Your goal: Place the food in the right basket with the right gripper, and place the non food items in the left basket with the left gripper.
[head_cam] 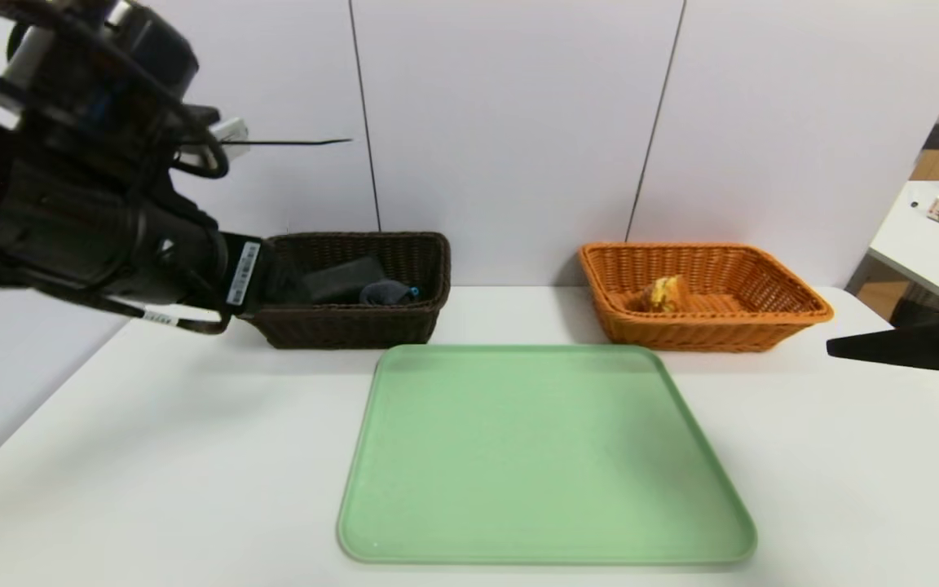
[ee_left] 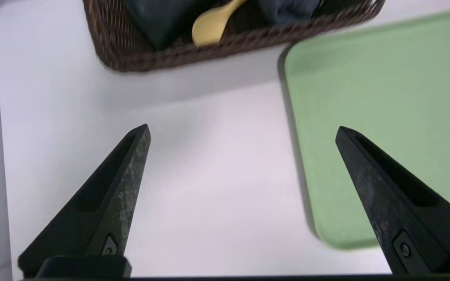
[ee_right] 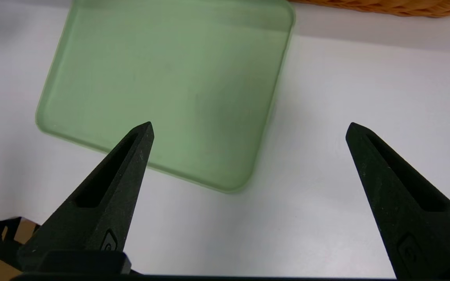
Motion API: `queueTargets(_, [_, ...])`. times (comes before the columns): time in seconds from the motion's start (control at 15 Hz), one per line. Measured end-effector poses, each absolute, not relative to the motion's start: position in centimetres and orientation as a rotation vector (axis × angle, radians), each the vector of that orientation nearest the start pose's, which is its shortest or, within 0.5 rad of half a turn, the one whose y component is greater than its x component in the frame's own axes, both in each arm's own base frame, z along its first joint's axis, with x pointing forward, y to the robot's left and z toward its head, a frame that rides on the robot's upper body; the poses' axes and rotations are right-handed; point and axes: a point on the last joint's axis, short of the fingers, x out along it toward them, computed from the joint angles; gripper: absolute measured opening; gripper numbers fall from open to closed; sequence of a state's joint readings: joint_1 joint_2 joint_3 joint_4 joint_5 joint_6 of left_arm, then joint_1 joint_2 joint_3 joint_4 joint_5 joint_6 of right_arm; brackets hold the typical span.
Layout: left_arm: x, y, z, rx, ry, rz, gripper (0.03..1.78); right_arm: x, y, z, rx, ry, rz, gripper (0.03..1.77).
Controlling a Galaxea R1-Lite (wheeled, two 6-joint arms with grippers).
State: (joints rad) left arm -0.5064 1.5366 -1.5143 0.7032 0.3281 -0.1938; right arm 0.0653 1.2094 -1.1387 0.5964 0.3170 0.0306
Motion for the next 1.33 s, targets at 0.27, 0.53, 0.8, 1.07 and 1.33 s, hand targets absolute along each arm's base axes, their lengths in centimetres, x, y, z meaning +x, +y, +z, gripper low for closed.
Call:
queueTargets(0.27, [16.2, -8.0, 28.2, 0.062, 0.685, -0.059, 1.69, 11.5, 1.6, 27.7, 0.097, 0.623, 0.371, 1.70])
queueTargets(0.53, [12.2, -4.9, 26.5, 0.089, 0.607, 0.096, 1.69, 7.3, 1.3, 27.2, 0.073, 0.546, 0.382, 1.70])
queueTargets(0.8, [8.9, -2.5, 25.0, 0.062, 0.581, 0.175, 1.69, 3.9, 1.0, 26.4, 0.065, 0.474, 0.382, 1.70])
queueTargets(1.07, [6.1, -0.6, 23.2, 0.062, 0.557, 0.272, 1.69, 1.4, 0.8, 24.9, 0.057, 0.428, 0.366, 1.70])
queueTargets(1.33, [4.0, 0.2, 21.1, 0.136, 0.475, 0.284, 1.69, 0.0, 0.7, 23.9, 0.060, 0.401, 0.357, 1.70])
